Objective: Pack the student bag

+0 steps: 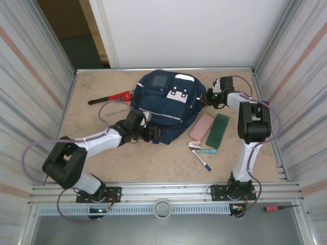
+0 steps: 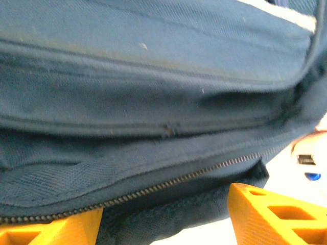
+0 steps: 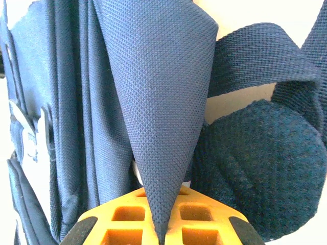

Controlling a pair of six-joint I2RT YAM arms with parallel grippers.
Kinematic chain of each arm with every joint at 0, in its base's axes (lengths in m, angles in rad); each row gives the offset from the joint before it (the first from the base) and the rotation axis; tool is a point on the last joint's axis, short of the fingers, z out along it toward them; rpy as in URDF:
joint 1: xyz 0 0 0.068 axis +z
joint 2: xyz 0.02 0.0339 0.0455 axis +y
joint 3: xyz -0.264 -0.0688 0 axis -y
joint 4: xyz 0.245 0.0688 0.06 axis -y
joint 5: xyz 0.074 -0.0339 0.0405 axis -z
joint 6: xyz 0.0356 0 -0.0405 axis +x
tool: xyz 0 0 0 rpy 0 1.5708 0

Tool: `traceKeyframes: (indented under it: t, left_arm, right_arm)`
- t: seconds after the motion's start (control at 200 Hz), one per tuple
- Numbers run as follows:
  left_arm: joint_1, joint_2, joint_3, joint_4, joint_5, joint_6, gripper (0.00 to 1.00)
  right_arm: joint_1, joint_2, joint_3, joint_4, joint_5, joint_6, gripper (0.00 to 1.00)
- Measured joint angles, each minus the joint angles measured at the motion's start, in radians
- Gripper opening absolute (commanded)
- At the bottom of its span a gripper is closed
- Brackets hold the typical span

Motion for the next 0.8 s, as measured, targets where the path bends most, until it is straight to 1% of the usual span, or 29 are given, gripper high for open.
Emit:
traceKeyframes:
  t: [0.12, 0.311, 0.466, 0.626, 0.681, 0.802]
  left_arm:
    - [0.031, 0.09, 0.095, 0.005, 0.043, 0.002, 0.66]
    - [0.086, 0.239, 0.246, 0.027, 0.089, 0.008, 0.65]
    - [0.136, 0.335, 0.345, 0.018, 0.101, 0.026, 0.65]
    - [0.204, 0.415, 0.462, -0.028, 0.092, 0.062, 0.65]
    - [0.233, 0.436, 0.499, -0.038, 0.08, 0.073, 0.65]
    - [0.303, 0.461, 0.562, -0.069, 0.064, 0.093, 0.66]
  right_arm:
    - [-0.039, -0.092, -0.079, 0.005, 0.009, 0.003, 0.0]
    - [-0.064, -0.178, -0.109, 0.02, 0.042, 0.004, 0.0]
    - [-0.045, -0.192, -0.117, 0.037, 0.071, 0.006, 0.0]
    - [0.016, -0.192, -0.121, 0.048, 0.115, 0.007, 0.0]
    - [0.048, -0.195, -0.13, 0.051, 0.128, 0.007, 0.07]
    - [0.136, -0.195, -0.145, 0.031, 0.138, -0.002, 0.3]
